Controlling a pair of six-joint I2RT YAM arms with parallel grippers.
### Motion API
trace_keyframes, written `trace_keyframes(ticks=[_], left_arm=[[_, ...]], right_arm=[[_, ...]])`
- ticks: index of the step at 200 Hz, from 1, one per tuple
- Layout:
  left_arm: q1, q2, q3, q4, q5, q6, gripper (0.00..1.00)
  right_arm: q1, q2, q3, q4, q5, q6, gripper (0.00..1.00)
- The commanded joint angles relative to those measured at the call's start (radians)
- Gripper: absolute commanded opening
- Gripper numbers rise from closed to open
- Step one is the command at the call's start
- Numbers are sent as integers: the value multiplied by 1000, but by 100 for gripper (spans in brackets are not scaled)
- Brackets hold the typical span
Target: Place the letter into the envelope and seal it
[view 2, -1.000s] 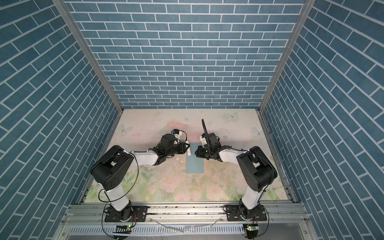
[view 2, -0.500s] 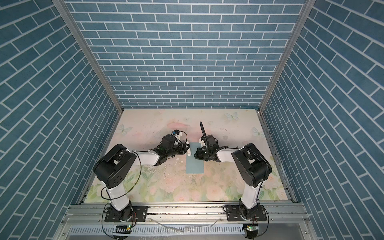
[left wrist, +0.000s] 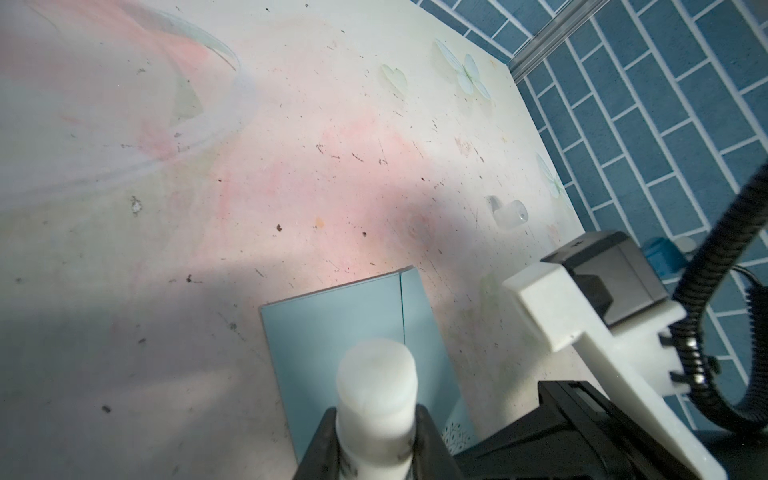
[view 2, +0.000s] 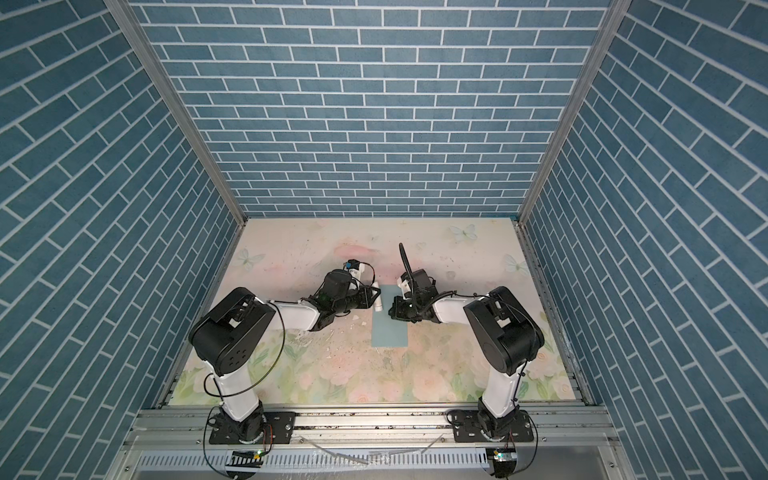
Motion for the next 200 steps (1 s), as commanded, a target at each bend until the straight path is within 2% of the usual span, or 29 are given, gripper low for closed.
trace_keyframes(ticks=[1, 101, 138, 200], left_arm=[[5, 34, -8, -40, -19, 4, 0], [5, 38, -11, -37, -20, 3, 0], [5, 41, -10, -34, -16, 0, 0], [5, 40, -10, -32, -12, -2, 0]], right_arm=[[10, -16, -39, -126, -9, -43, 0], [14, -118, -183, -160, 9, -36, 0], [11, -88, -129, -108, 37, -2, 0], [0, 50, 31, -81, 30, 15, 0]])
